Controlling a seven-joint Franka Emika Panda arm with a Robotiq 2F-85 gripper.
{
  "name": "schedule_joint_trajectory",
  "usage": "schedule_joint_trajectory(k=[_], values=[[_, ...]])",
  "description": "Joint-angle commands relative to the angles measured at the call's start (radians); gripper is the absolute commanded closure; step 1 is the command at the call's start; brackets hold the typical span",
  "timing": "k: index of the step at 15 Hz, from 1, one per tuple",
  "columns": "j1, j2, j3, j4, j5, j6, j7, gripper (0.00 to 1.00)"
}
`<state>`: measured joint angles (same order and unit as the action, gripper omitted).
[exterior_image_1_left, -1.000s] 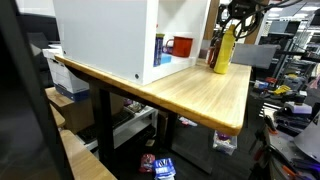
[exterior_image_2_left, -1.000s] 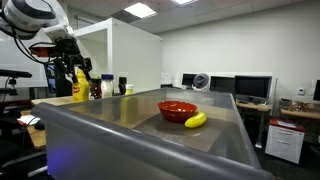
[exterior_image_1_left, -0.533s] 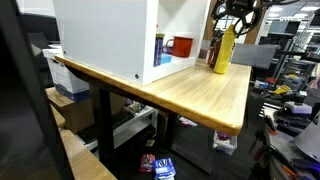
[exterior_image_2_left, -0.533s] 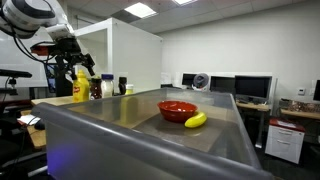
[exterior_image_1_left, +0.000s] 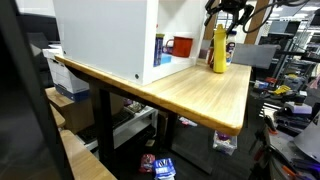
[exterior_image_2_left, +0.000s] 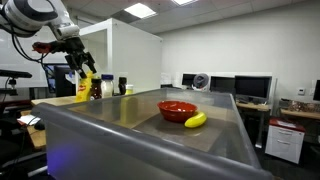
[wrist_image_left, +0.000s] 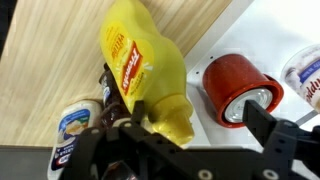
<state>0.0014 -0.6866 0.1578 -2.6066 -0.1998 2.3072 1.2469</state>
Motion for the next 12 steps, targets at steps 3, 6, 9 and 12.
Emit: schedule_joint_trajectory(k=[3, 6, 9, 12], values=[[0.015, -0.008, -0.052, -0.024, 0.112, 0.045, -0.210, 0.00], [-0.022, 0.001, -0.028, 0.002, 0.131, -0.052, -0.214, 0.00], [-0.018, -0.009, -0.032, 0.021, 0.116, -0.140, -0.267, 0.00], [0.019, -0.023, -0.068, 0.050, 0.130, -0.209, -0.439, 0.00]])
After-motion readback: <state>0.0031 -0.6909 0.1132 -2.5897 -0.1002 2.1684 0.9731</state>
